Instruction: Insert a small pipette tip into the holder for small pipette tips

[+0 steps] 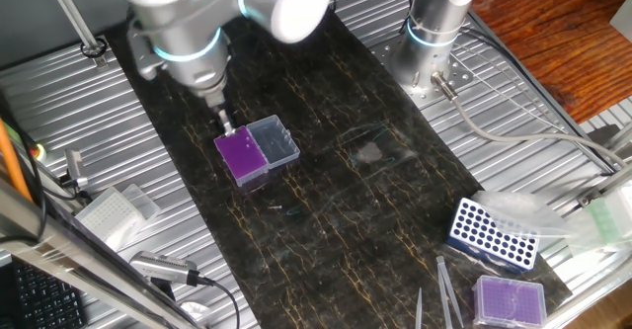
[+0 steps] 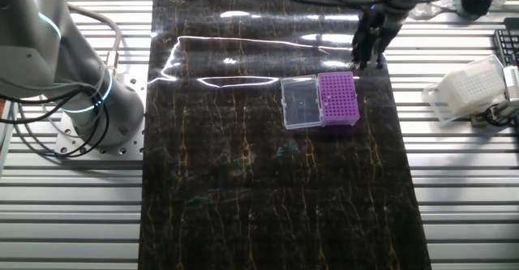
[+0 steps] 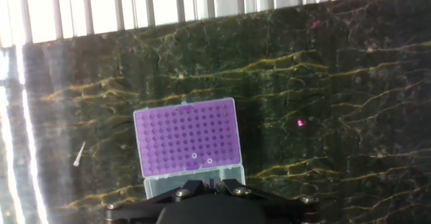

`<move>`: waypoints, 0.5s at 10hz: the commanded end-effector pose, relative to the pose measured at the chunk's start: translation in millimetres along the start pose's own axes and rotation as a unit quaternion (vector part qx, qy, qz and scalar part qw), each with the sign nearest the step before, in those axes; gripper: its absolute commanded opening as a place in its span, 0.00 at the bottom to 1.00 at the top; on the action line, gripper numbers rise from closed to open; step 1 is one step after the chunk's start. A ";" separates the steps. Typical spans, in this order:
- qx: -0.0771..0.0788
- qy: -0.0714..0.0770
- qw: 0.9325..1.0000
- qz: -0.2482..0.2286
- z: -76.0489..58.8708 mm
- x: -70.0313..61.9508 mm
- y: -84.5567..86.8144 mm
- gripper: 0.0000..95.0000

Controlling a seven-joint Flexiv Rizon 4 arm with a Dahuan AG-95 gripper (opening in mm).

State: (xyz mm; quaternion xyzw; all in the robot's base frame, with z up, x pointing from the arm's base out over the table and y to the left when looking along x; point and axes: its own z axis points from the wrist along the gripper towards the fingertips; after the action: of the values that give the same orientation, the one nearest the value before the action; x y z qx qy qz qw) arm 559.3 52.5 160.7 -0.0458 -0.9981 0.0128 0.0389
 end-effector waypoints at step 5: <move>0.001 0.008 1.000 0.013 -5.5 -22.1 40.6 0.00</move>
State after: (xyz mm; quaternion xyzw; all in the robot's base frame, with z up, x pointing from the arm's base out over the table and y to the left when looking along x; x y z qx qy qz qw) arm 589.5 94.7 163.7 -0.0592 -0.9970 0.0136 0.0476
